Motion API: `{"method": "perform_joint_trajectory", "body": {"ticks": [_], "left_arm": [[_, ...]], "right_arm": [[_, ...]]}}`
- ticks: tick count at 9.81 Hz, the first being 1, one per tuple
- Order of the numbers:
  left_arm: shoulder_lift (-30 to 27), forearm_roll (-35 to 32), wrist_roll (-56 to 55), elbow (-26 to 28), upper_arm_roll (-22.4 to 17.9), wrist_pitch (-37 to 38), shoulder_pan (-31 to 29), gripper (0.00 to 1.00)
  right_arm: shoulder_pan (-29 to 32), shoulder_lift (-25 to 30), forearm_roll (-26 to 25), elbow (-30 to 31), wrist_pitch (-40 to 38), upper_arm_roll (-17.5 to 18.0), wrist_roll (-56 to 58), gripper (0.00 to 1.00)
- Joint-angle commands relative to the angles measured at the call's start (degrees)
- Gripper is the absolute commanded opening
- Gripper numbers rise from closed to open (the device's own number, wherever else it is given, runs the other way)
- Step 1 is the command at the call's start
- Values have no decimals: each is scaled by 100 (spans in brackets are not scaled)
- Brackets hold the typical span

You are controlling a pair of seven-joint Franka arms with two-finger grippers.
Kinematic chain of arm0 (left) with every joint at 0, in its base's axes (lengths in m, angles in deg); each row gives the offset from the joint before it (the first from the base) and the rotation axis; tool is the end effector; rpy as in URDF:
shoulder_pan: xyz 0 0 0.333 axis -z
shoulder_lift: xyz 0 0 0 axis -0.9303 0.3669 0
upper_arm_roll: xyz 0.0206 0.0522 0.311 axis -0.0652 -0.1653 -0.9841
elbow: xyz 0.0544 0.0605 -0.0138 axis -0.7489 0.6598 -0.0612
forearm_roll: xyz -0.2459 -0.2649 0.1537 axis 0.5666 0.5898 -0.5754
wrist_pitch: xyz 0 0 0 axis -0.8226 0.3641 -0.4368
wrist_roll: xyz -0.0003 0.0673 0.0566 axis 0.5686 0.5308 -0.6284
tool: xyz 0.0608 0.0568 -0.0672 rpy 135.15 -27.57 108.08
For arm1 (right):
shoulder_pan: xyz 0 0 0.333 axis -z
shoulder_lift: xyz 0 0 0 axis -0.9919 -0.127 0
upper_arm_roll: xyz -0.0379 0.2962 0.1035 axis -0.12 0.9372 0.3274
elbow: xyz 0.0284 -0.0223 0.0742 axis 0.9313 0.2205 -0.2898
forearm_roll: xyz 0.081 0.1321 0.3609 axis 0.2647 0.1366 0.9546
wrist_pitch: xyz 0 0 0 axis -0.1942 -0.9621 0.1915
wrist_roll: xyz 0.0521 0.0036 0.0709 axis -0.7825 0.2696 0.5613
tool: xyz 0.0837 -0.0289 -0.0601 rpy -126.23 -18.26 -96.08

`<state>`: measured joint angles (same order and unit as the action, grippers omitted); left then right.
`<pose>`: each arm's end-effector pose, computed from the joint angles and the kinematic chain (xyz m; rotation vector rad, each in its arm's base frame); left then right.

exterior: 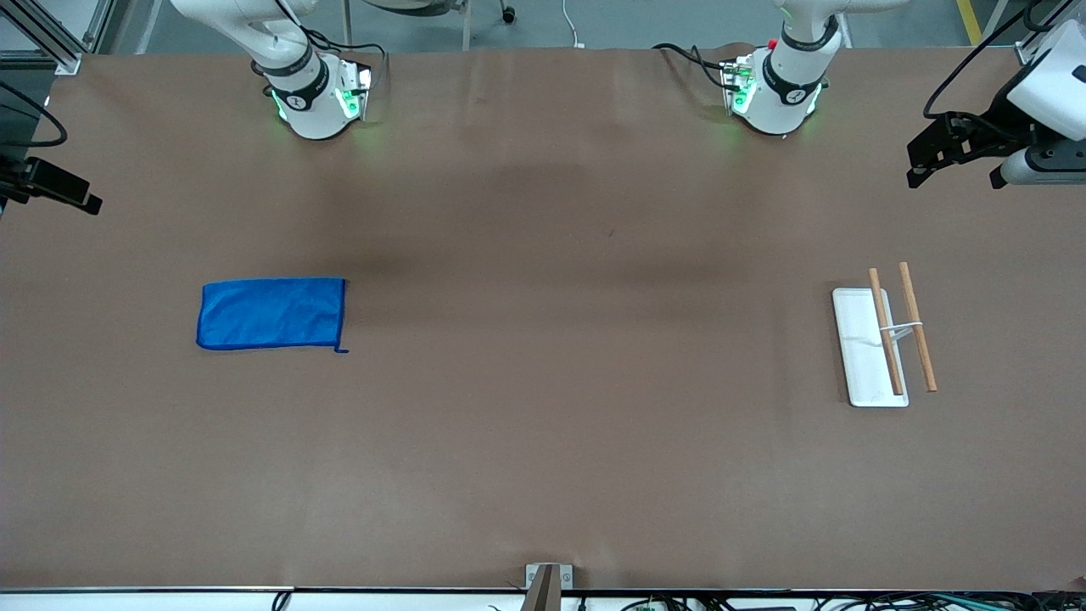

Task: Right arm passes towel to left arm to hang
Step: 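Move the right gripper toward the blue towel on the table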

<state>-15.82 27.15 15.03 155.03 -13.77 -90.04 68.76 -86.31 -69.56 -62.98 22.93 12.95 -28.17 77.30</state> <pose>0.5121 -0.0615 0.6644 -3.1163 0.0619 -0.0154 0.5281 -0.0625 0.6344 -3.1110 0.2854 0.1628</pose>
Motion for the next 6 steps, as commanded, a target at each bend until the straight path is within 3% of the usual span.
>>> {"method": "perform_joint_trajectory", "body": {"ticks": [1, 6], "left_arm": [[14, 85, 96, 141, 21, -29, -10, 100], [66, 102, 34, 88, 3, -20, -45, 100]], "right_arm": [[62, -10, 77, -73, -83, 29, 58, 100], [-69, -36, 68, 224, -66, 55, 127, 100]]}}
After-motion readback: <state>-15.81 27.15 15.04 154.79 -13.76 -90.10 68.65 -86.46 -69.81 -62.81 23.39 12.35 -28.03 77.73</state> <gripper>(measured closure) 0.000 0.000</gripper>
